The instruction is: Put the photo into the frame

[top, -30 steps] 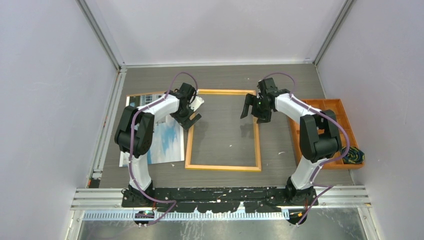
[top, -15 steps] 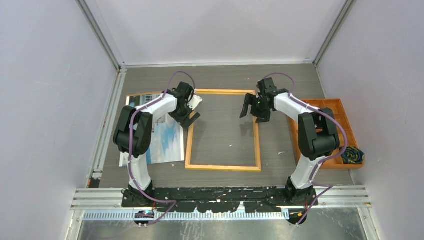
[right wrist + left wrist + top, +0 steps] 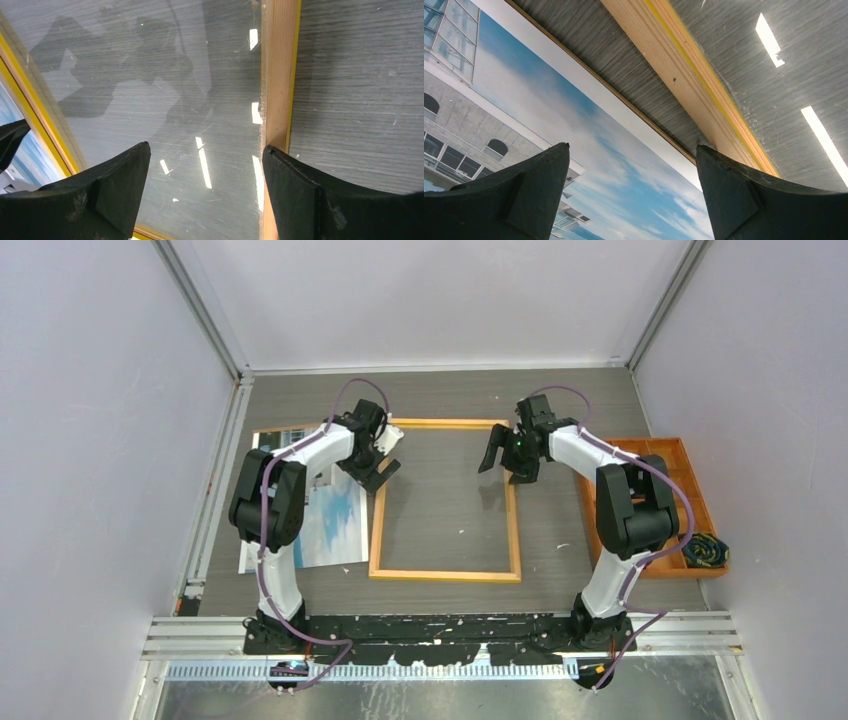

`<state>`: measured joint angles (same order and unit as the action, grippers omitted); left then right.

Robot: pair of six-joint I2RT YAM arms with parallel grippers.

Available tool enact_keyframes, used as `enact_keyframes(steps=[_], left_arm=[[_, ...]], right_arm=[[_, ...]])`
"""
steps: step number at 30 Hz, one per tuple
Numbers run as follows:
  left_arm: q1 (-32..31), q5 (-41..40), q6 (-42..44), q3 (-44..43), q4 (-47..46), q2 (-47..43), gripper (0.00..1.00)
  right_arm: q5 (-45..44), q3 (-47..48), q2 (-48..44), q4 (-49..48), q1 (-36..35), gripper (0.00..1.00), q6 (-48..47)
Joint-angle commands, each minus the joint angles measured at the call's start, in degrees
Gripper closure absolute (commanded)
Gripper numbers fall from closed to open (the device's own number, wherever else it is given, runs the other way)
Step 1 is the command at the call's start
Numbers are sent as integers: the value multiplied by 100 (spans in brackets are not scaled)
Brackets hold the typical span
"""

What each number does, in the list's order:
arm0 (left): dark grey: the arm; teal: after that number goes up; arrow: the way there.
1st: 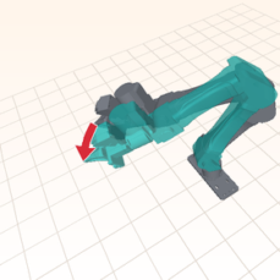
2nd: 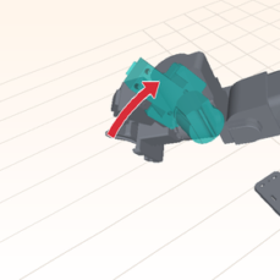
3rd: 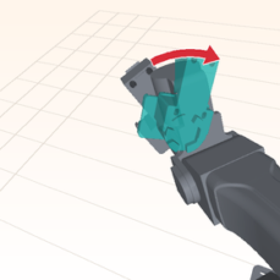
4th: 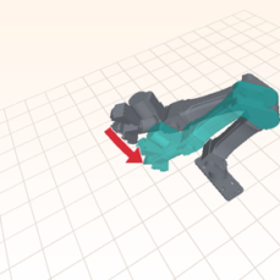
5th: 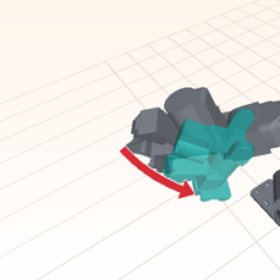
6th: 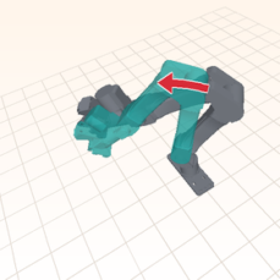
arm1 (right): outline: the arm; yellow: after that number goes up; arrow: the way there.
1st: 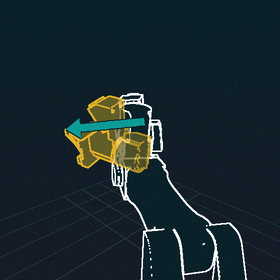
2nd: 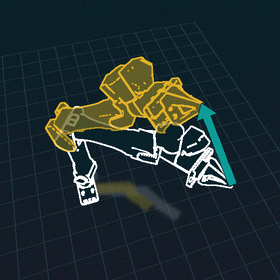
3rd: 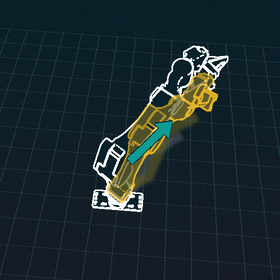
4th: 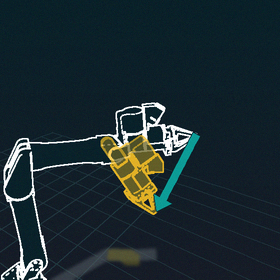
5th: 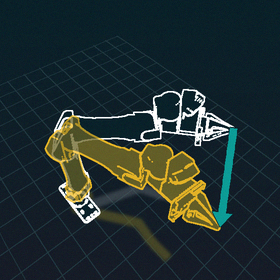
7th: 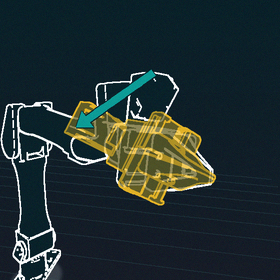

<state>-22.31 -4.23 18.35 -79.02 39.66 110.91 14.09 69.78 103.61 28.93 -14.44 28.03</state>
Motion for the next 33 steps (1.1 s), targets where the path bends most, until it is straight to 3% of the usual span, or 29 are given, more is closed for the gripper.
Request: enact_keyframes(steps=[1, 13, 20, 24, 33], left_arm=[[-41, 255, -114, -218, -97, 81, 0], [-116, 211, -52, -254, -64, 118, 0], [130, 278, -50, -471, 128, -73, 0], [244, 386, -46, -667, 281, -211, 0], [244, 377, -176, -711, 146, 60, 0]], right_arm=[[543, 32, 156, -455, -66, 14, 289], [1074, -94, -124, -885, -63, 15, 675], [-154, 376, -389, -367, 96, 11, 310], [-742, 150, -671, -449, 350, 8, 476], [-694, -720, -788, -800, 508, 0, 846]])
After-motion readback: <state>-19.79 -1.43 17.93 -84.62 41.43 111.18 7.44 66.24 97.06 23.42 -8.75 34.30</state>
